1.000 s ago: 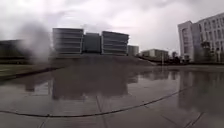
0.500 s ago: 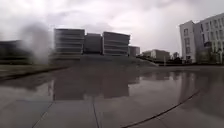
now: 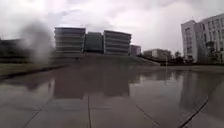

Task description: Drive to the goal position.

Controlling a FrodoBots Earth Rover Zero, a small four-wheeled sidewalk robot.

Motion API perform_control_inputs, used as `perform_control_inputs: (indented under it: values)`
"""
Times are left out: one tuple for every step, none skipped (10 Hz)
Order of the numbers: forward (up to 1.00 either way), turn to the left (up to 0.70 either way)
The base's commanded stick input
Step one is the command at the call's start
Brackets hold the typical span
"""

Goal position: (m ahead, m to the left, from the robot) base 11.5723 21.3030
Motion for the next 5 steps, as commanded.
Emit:
perform_control_inputs:
  values:
    - [0.7, 0.0]
    - [0.7, 0.0]
    - [0.7, 0.0]
    - [0.7, 0.0]
    - [0.7, 0.0]
